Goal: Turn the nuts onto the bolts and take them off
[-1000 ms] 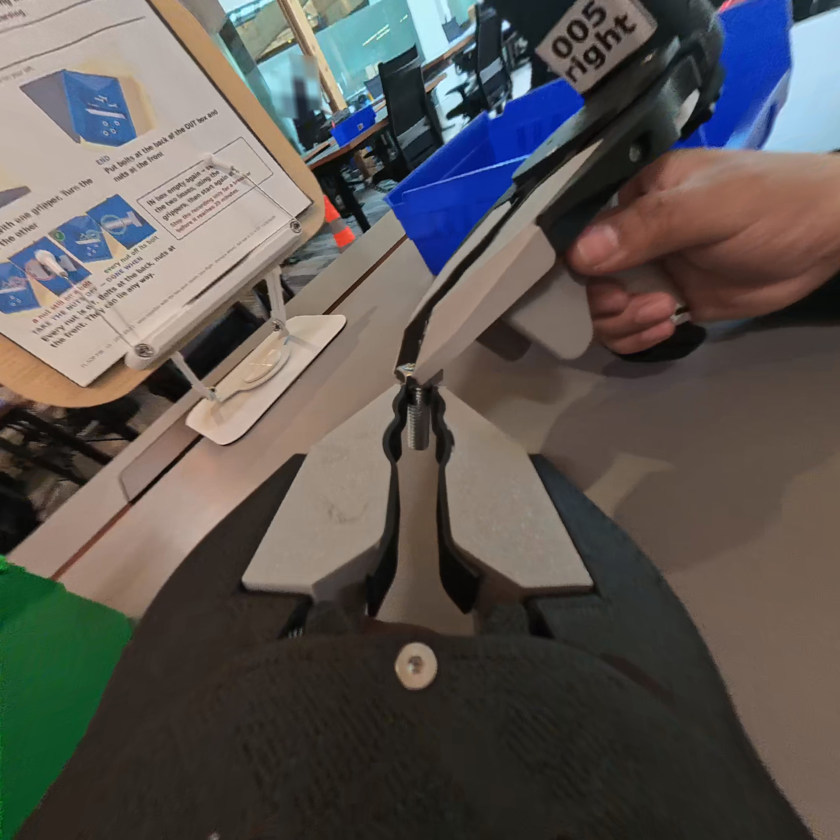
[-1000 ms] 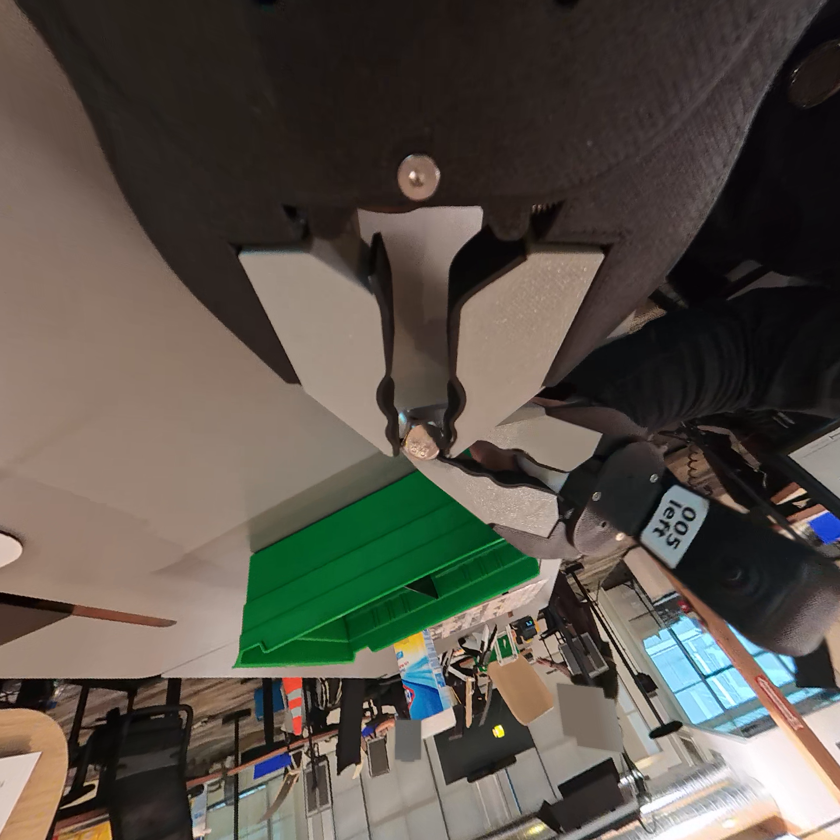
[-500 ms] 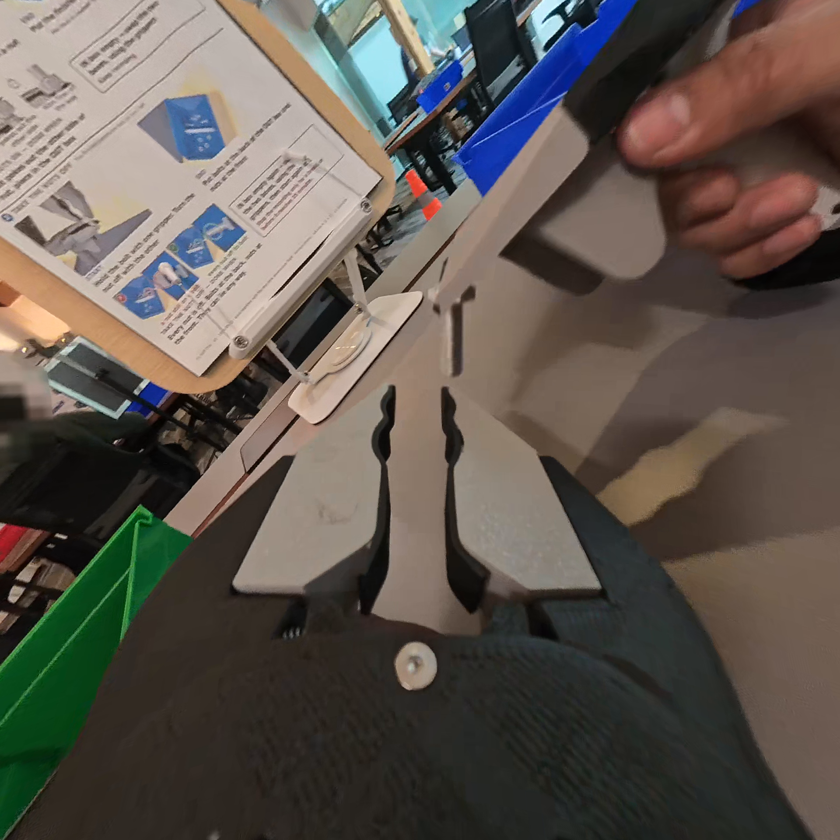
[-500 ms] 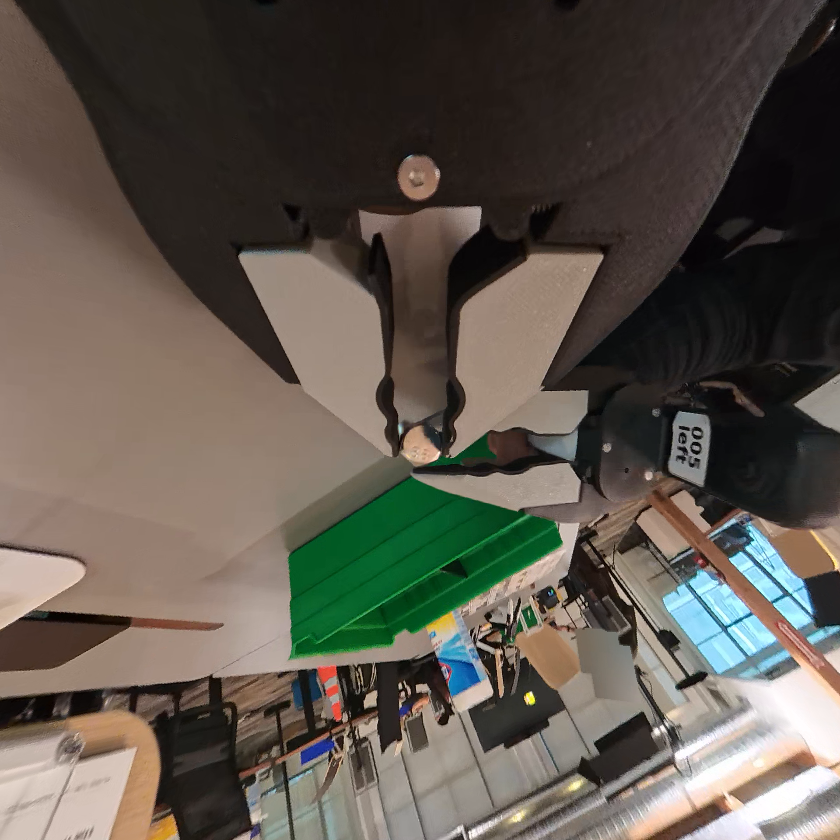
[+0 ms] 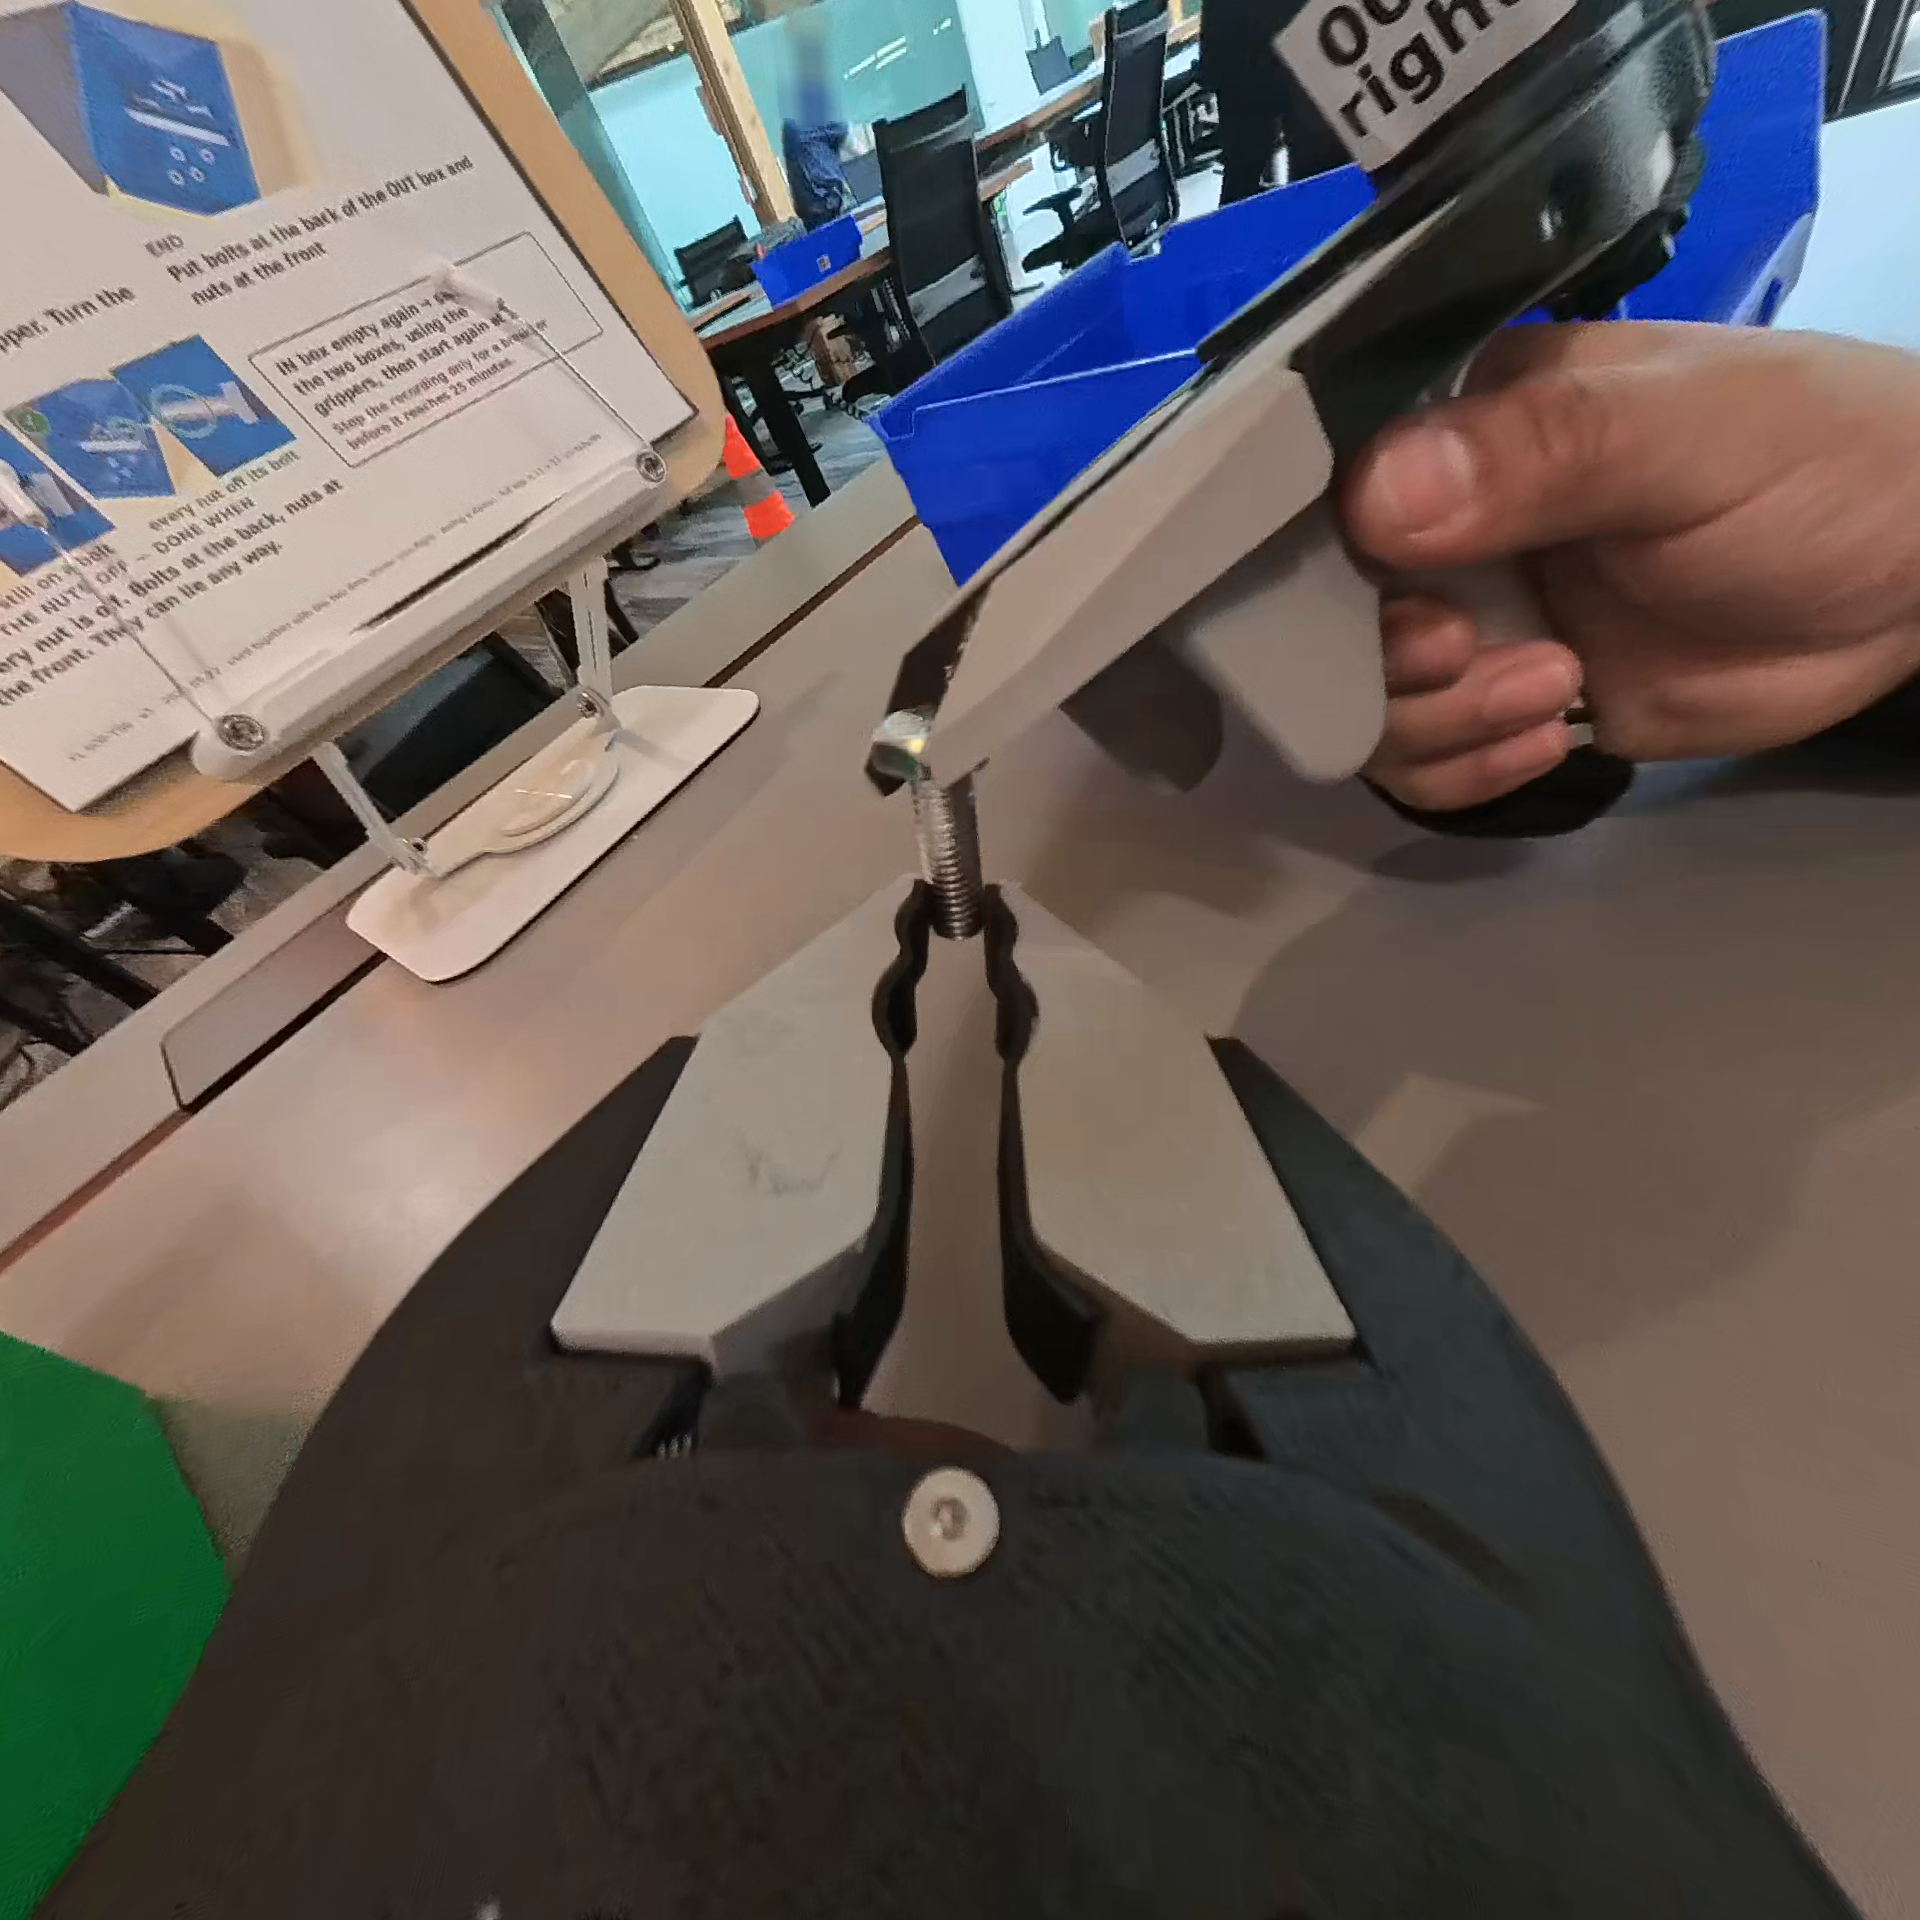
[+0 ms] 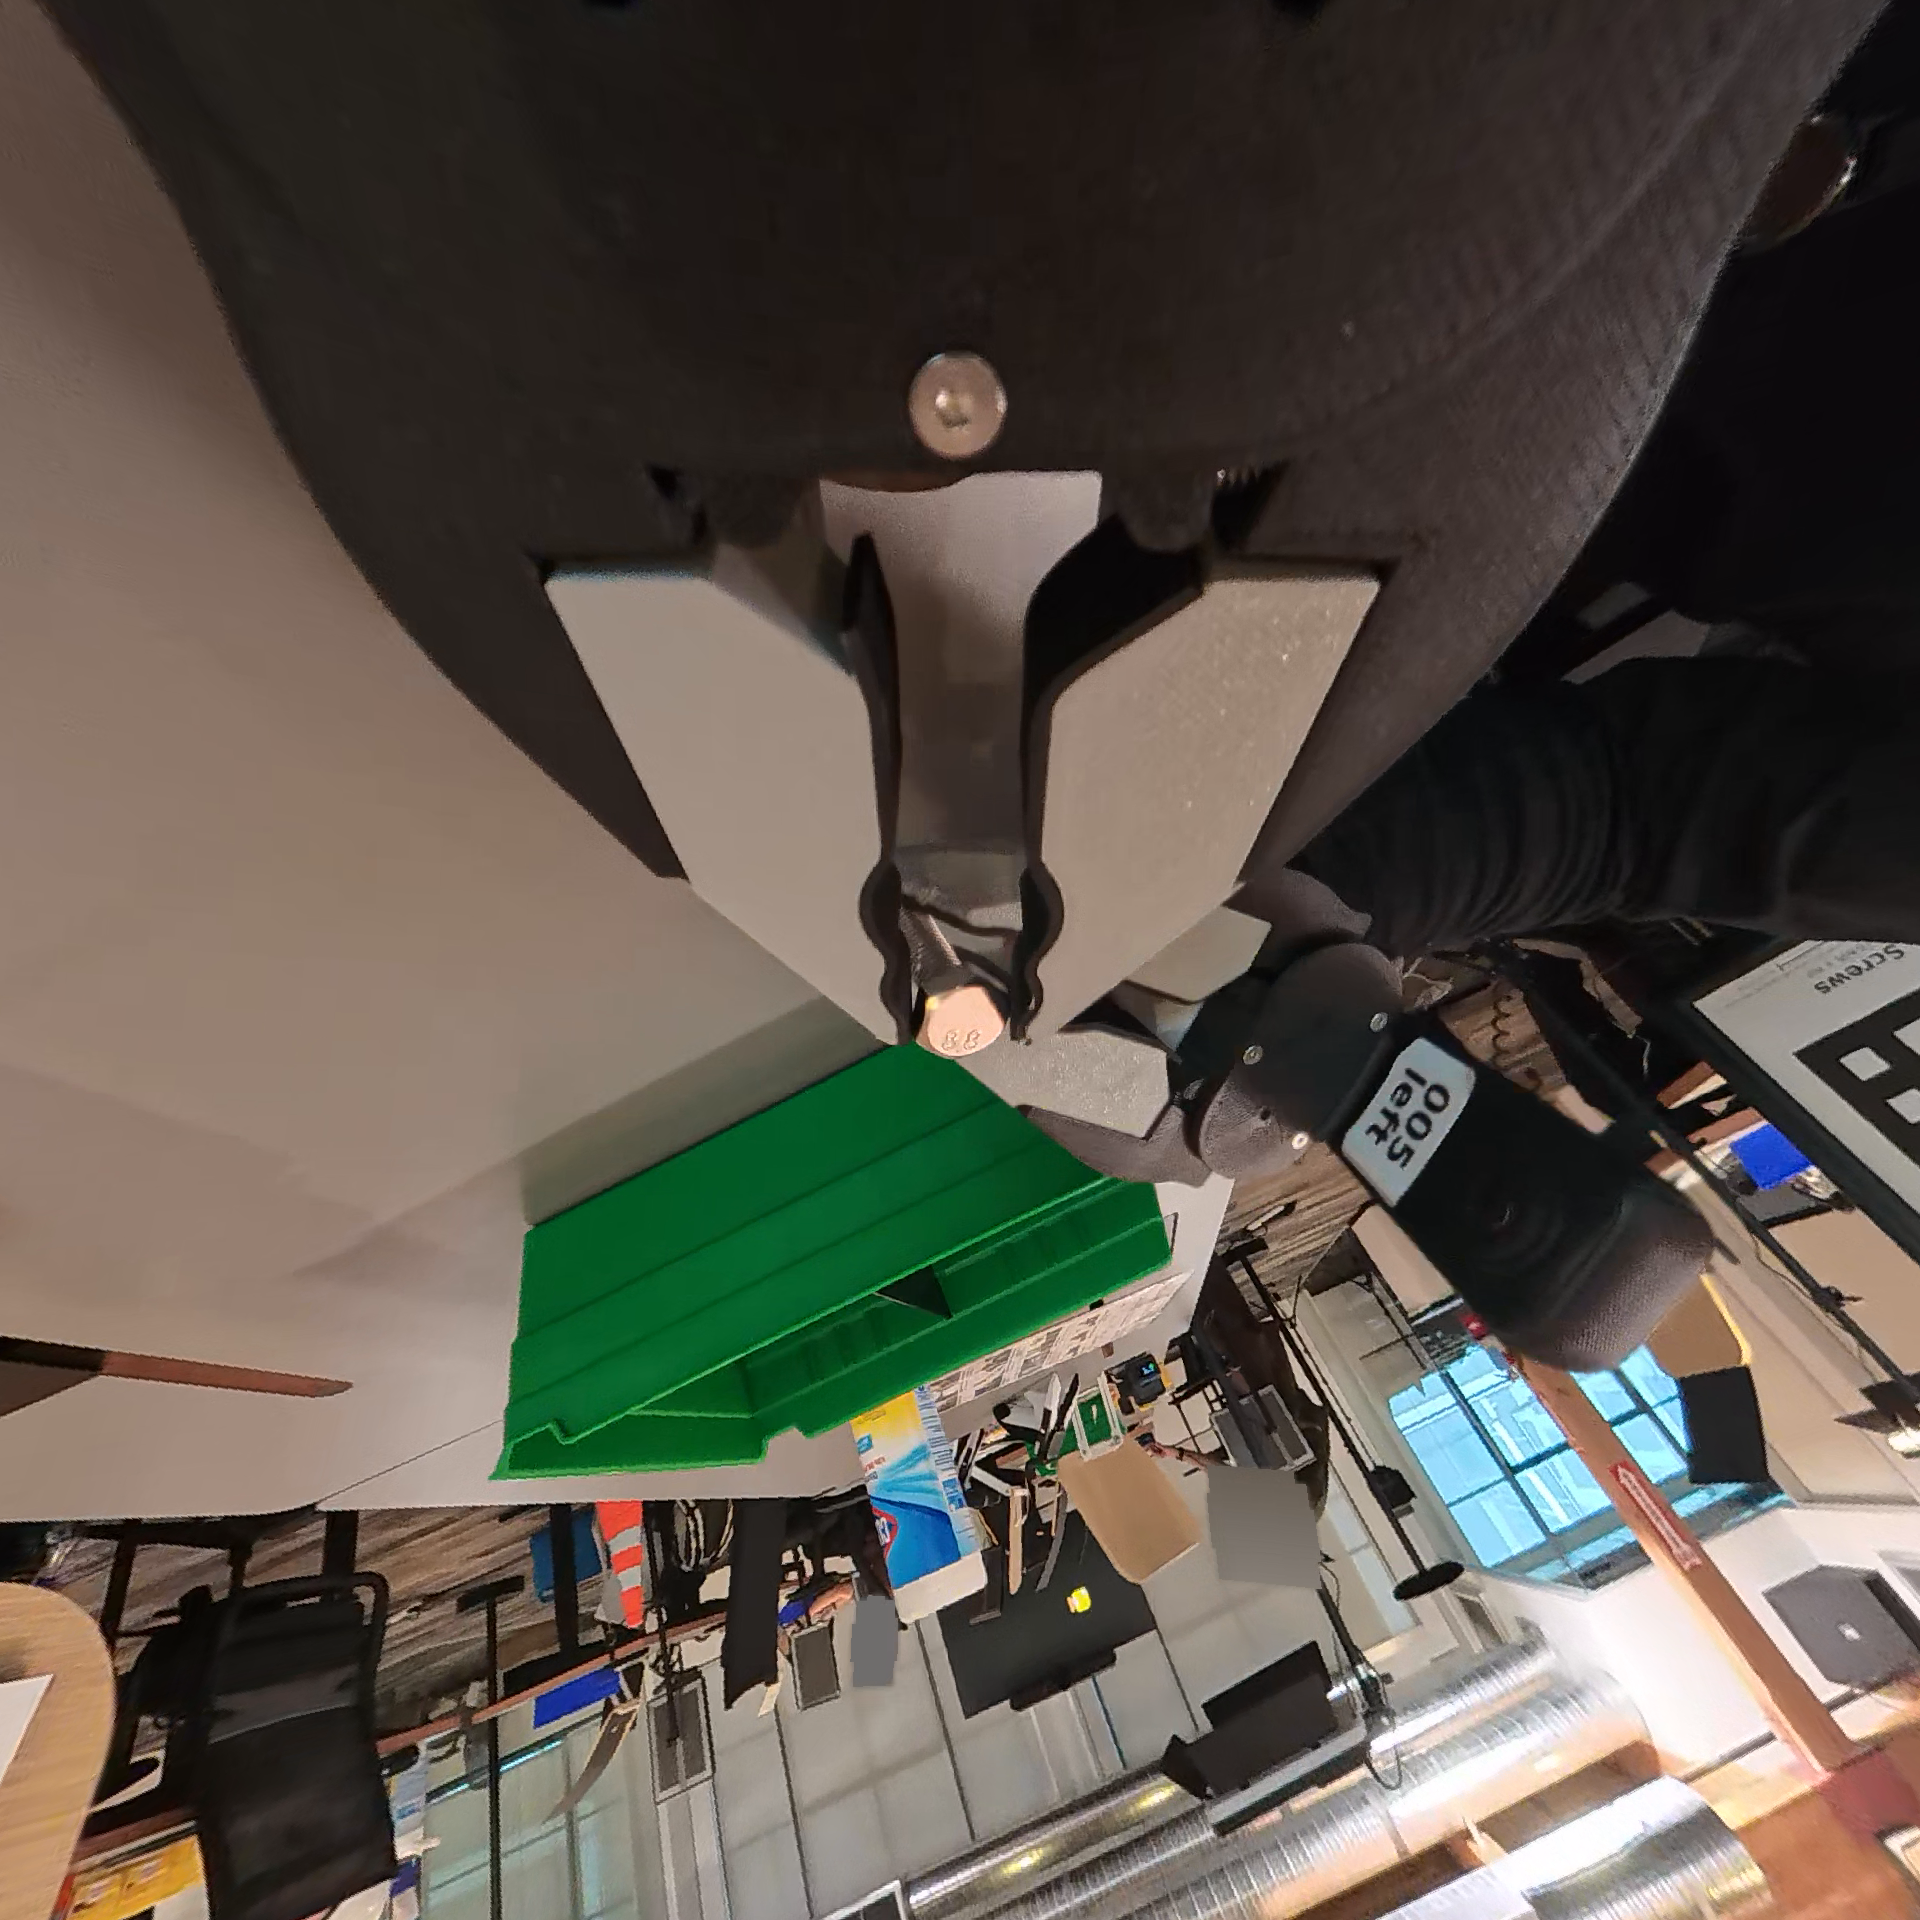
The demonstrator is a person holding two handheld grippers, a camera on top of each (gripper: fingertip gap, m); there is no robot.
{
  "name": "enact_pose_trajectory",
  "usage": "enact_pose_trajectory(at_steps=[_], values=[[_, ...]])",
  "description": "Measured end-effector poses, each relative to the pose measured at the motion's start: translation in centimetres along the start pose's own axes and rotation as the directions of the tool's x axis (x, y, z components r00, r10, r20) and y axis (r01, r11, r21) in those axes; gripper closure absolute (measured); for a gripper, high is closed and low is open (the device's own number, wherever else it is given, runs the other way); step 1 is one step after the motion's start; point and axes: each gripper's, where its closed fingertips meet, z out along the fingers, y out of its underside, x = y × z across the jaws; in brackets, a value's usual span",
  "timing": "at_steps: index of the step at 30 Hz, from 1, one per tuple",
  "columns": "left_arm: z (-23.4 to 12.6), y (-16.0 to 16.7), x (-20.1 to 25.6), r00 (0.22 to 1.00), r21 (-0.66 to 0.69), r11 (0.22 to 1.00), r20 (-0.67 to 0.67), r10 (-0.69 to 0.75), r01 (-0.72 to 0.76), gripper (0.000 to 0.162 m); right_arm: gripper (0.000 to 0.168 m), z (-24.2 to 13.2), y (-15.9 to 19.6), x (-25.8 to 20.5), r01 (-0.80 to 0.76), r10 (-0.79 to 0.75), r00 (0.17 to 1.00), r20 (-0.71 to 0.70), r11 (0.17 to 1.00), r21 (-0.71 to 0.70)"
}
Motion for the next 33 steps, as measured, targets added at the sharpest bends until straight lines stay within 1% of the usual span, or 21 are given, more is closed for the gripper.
enact_pose_trajectory(at_steps=[4,10,11,12,14,20,27,33], values=[[-0.5,-0.2,-1.1,0.999,0.012,0.999,0.024,-0.043,0.042,0.154,0.152,-0.4,-0.1,0.5,-0.008,0.008,1.0,-0.015,1.0,-0.001],[-1.1,-0.8,-1.9,0.992,0.06,0.99,0.004,-0.126,0.125,0.154,0.152,-0.5,0.5,0.6,-0.046,0.047,0.999,0.012,0.998,-0.042],[-1.3,-1.1,-2.0,0.988,0.08,0.985,-0.004,-0.151,0.151,0.155,0.153,-0.5,0.8,0.6,-0.052,0.053,0.998,0.015,0.997,-0.061],[-1.5,-1.4,-2.1,0.984,0.106,0.978,-0.014,-0.177,0.178,0.161,0.153,-0.4,1.1,0.7,-0.055,0.056,0.998,0.015,0.996,-0.076],[-1.7,-1.8,-2.3,0.975,0.133,0.966,-0.034,-0.22,0.223,0.162,0.153,-0.2,1.8,0.7,-0.051,0.052,0.999,0.013,0.993,-0.107],[-1.5,-1.2,-1.9,0.948,0.104,0.944,-0.099,-0.302,0.312,0.162,0.153,0.6,3.2,0.8,-0.027,0.027,1.0,-0.002,0.985,-0.168],[-1.5,-1.3,-1.4,0.905,0.091,0.909,-0.176,-0.387,0.406,0.159,0.153,0.4,2.8,1.0,-0.058,0.059,0.998,0.003,0.988,-0.143],[-1.6,-1.5,-1.2,0.894,0.096,0.901,-0.205,-0.398,0.423,0.158,0.153,0.5,3.0,0.9,-0.057,0.059,0.998,0.007,0.986,-0.154]])
